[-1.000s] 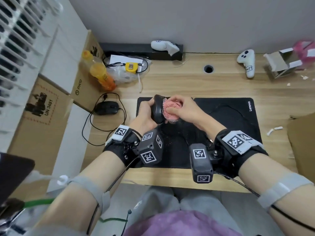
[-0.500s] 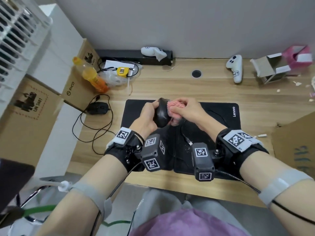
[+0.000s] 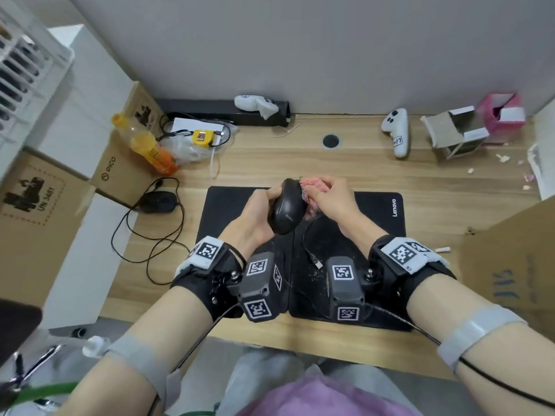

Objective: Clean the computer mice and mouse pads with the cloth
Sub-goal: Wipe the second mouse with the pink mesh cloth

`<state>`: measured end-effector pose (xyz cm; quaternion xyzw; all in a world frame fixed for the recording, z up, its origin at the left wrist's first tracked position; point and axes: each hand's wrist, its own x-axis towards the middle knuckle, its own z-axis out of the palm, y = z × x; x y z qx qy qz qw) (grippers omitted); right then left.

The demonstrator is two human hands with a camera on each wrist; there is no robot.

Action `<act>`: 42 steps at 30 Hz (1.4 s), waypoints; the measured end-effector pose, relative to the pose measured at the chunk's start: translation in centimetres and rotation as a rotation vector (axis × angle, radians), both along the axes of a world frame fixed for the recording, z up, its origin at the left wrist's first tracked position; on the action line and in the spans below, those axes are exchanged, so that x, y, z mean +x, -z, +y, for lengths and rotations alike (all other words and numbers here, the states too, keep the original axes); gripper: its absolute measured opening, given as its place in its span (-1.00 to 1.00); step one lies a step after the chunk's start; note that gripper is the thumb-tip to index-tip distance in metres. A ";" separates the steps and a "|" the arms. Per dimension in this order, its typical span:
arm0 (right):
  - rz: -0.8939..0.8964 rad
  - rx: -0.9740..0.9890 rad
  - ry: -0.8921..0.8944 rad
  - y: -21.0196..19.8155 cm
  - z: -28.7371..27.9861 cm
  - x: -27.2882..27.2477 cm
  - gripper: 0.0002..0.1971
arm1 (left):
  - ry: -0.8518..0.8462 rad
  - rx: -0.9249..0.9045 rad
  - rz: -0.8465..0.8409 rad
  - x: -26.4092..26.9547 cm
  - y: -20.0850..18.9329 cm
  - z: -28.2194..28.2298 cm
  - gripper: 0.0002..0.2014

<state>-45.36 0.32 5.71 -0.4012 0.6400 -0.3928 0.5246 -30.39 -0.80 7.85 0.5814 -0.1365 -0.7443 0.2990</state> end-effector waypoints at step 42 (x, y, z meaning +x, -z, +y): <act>-0.050 0.095 0.021 -0.3 -1.3 -3.3 -0.78 | 0.060 -0.090 -0.020 -3.5 1.0 -3.3 -0.63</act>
